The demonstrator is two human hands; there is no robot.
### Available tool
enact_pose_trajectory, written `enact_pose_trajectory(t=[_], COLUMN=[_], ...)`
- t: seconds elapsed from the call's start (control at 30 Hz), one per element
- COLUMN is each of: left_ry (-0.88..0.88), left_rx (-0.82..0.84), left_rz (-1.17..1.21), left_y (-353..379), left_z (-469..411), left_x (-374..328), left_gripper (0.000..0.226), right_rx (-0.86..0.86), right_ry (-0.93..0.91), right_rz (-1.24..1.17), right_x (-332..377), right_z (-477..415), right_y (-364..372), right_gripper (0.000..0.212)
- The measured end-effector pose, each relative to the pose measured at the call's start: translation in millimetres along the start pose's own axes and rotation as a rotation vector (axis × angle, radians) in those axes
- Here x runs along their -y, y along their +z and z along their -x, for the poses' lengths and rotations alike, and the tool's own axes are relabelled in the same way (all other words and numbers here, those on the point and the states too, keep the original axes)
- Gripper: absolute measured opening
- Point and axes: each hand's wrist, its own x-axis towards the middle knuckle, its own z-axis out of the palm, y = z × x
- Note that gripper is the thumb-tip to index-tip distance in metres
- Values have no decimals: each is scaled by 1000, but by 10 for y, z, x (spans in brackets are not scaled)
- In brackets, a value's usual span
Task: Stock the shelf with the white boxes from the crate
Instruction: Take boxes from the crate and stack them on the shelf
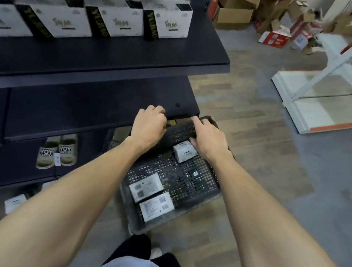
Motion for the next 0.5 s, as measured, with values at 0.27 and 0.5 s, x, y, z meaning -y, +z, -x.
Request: enact_pose_trajectory(t=[0.27,0.5], left_ry=[-41,-188], left_rx=[136,340], left_rz=[69,92], left_y=[500,1102], left_z=[-143,-271], left_x=[-98,-285], left_gripper=[11,41], right_rx=[150,401], right_ry=[81,121], right_rz=[-33,-10], right_x=[-374,-834], right_z=[-168,-412], right_y=[467,962], right_gripper=[56,63])
